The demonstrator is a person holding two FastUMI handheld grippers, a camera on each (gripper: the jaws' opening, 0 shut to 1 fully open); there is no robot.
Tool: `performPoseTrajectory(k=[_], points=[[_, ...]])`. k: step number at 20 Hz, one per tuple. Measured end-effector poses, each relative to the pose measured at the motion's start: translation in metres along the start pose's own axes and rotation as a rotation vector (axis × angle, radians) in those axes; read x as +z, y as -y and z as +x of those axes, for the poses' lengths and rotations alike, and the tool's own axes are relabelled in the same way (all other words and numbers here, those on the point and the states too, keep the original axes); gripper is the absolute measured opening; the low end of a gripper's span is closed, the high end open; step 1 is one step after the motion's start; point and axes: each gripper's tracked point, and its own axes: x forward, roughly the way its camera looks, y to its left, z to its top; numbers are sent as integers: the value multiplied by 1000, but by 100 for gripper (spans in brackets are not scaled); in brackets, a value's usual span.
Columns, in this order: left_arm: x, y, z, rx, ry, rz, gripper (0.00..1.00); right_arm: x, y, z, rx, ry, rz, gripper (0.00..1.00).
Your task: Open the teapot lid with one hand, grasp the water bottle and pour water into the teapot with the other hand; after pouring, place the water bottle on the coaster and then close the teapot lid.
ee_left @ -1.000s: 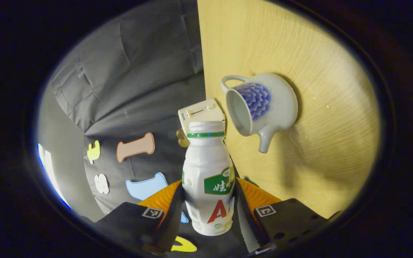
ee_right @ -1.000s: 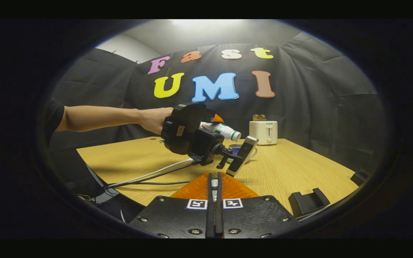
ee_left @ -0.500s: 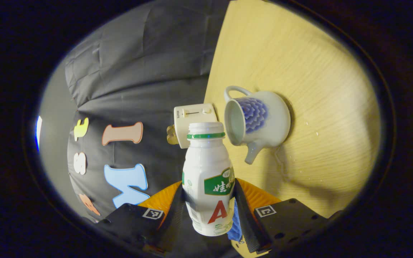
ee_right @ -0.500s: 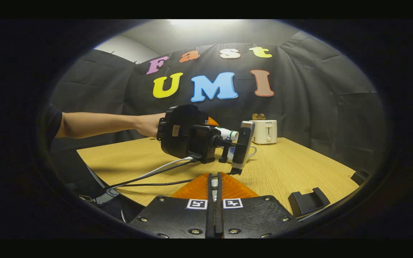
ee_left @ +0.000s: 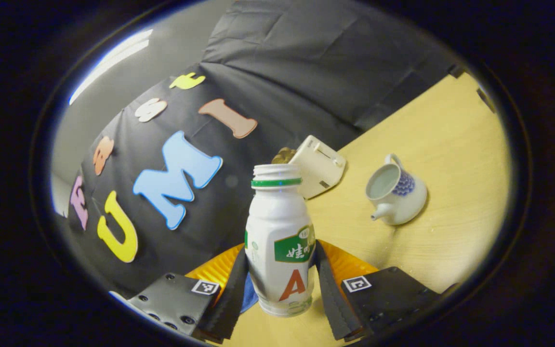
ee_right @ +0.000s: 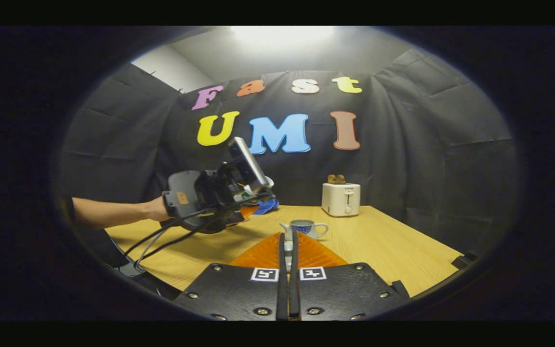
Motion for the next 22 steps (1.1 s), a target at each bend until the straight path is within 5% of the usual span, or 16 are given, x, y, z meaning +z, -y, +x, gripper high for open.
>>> performPoseTrajectory(k=[2,3,6,9,11,13,17,18,19,20,21,22], points=[[-6,-16,-9,22,13,-162,83,11,5,21,1,-1,5,1],[-7,-22,-14,23,29,-243,72,18,7,32,-1,4,6,1],[-7,-46,-25,31,67,-440,83,34,9,70,6,8,27,2],[-9,-73,-36,54,101,-571,83,46,10,105,2,12,8,1],[-12,-84,-38,60,110,-613,74,49,11,128,-1,8,3,1],[-19,-95,-37,73,107,-624,82,48,15,150,-14,-1,-8,1],[-44,-106,-33,73,81,-724,82,17,29,186,-48,-83,-8,1],[-49,-107,-33,71,71,-737,78,7,30,192,-47,-103,8,18],[-52,-110,-35,77,63,-737,83,3,32,196,-51,-116,18,2],[-55,-111,-36,82,58,-736,78,-4,35,201,-56,-129,19,18],[-59,-111,-36,80,50,-743,74,-7,37,203,-60,-135,20,1],[-64,-108,-35,76,40,-754,78,-10,36,205,-56,-141,22,0]])
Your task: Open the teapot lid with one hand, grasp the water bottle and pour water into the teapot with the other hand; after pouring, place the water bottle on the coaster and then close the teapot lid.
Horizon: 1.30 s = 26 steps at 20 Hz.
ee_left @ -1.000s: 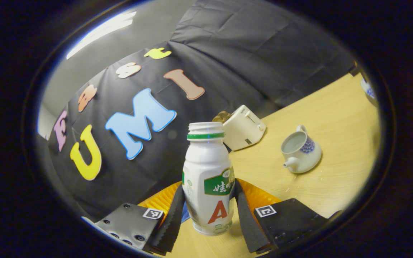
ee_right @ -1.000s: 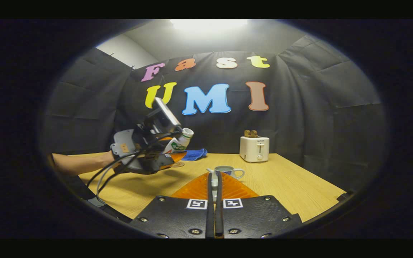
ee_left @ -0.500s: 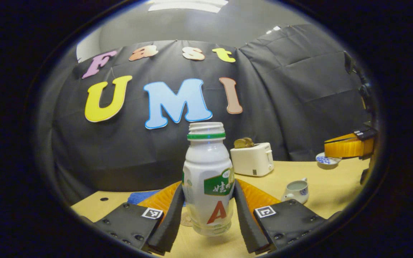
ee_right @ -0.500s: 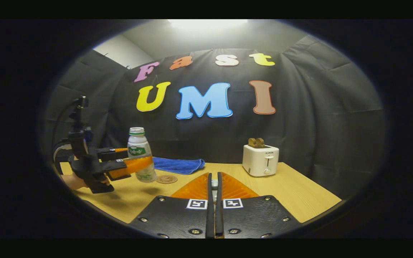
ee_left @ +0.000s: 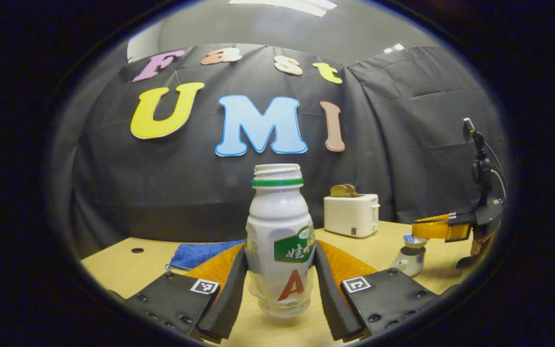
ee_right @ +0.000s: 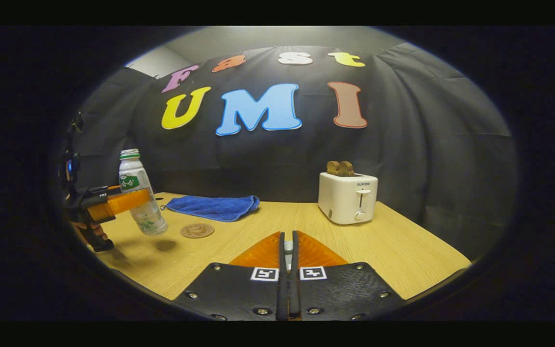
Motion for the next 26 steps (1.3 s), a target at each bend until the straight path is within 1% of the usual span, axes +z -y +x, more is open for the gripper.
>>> performPoseTrajectory(k=[1,2,3,4,5,6,10,11,12,13,14,15,16,17,18,20,21,22,23,24,25,26], points=[[-5,-1,2,0,-13,-9,74,-2,0,1,3,-5,0,1],[-7,-3,5,3,-23,-13,74,-4,1,2,3,-5,-2,1],[-9,-5,6,7,-31,-12,83,-4,1,3,5,-7,-7,2],[-11,-6,6,10,-39,-12,82,-7,2,4,3,-9,-7,1],[-13,-6,6,11,-45,-11,82,-10,1,5,6,-17,-1,18],[-15,-6,5,13,-49,-8,82,-13,0,6,7,-23,7,2],[-18,-4,3,10,-59,-1,82,-13,0,3,-2,-10,-1,0],[-19,-2,3,8,-66,0,75,-14,0,2,-4,-12,-8,19],[-20,-3,3,10,-68,3,76,-16,-1,1,-2,-15,-11,1],[-20,-2,3,10,-71,5,78,-19,-2,1,-1,-21,-9,1],[-19,-3,3,9,-74,5,82,-22,-2,1,-2,-31,-11,1],[-22,-2,4,8,-76,3,82,-27,-1,1,-3,-42,-6,0],[-22,-2,3,8,-77,3,78,-28,1,2,-2,-43,10,18],[-23,-3,3,11,-81,5,78,-28,1,2,-1,-41,30,0],[-25,-3,3,13,-84,5,78,-28,0,2,2,-40,41,4],[-27,-3,4,15,-92,0,78,-28,-1,1,8,-37,41,8],[-28,-4,3,18,-94,1,82,-28,-1,0,3,-35,40,10],[-28,-6,3,24,-94,3,78,-25,1,-3,0,-24,42,31],[-27,-7,3,33,-93,5,76,-20,2,-6,-10,-10,42,14],[-26,-9,4,45,-89,4,75,-15,5,-12,-33,11,43,17],[-25,-10,4,51,-81,2,78,-9,5,-19,-41,36,46,17],[-22,-10,5,52,-68,4,74,-4,2,-27,-49,59,45,0]])
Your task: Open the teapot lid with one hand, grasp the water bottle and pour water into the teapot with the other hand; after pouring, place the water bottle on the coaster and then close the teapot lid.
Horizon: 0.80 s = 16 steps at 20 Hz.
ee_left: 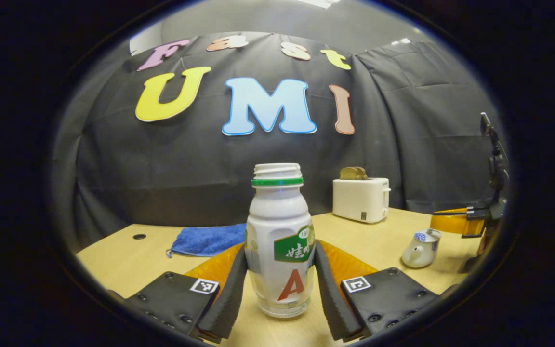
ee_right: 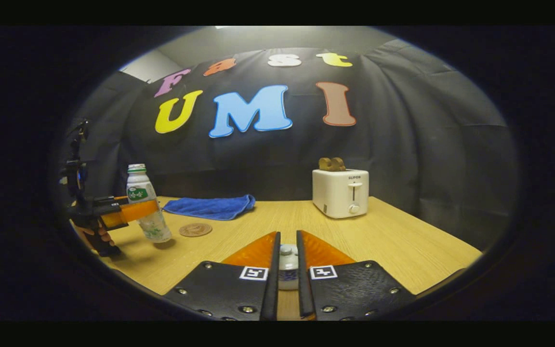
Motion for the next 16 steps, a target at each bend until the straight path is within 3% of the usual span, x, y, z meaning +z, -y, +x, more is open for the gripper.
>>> performPoseTrajectory(k=[1,2,3,4,5,8,11,13,16], points=[[6,-1,3,1,17,8,83,2,-5,-7,9,22,-2,1],[11,-3,7,10,32,19,83,3,-12,-15,19,40,-8,22],[17,-6,12,21,43,22,78,1,-19,-24,41,36,-20,36],[16,-8,18,25,45,11,78,-8,-28,-31,63,23,-21,69],[17,-10,25,28,49,-9,82,-15,-37,-38,86,6,-13,72],[12,-24,50,58,39,-25,82,-20,-59,-56,149,1,-37,75],[24,-24,68,63,76,22,82,-23,-70,-61,155,29,-52,76],[28,-16,79,54,84,45,82,-23,-64,-60,138,28,-53,82],[12,-8,94,49,60,50,82,-20,-65,-59,134,33,-51,82]])
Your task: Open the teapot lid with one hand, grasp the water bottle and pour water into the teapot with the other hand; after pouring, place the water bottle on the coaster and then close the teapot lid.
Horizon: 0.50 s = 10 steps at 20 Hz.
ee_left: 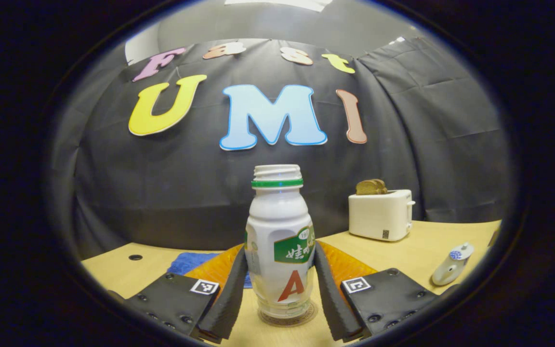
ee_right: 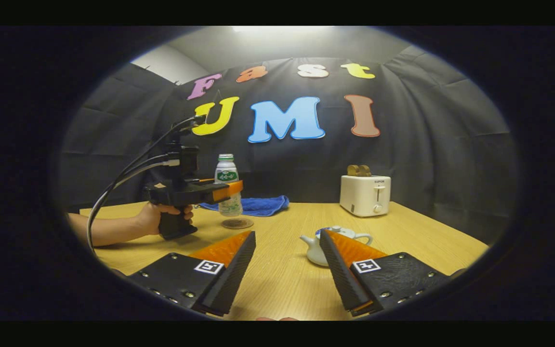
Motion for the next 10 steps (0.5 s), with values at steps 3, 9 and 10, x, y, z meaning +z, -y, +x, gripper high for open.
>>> performPoseTrajectory(k=[3,9,10], points=[[-27,-8,12,12,-55,-8,82,-1,0,0,0,-1,0,82],[-36,-11,24,5,-63,-31,82,-1,0,0,-1,0,-1,82],[-37,-11,23,5,-68,-28,81,-1,0,0,-1,0,-1,82]])
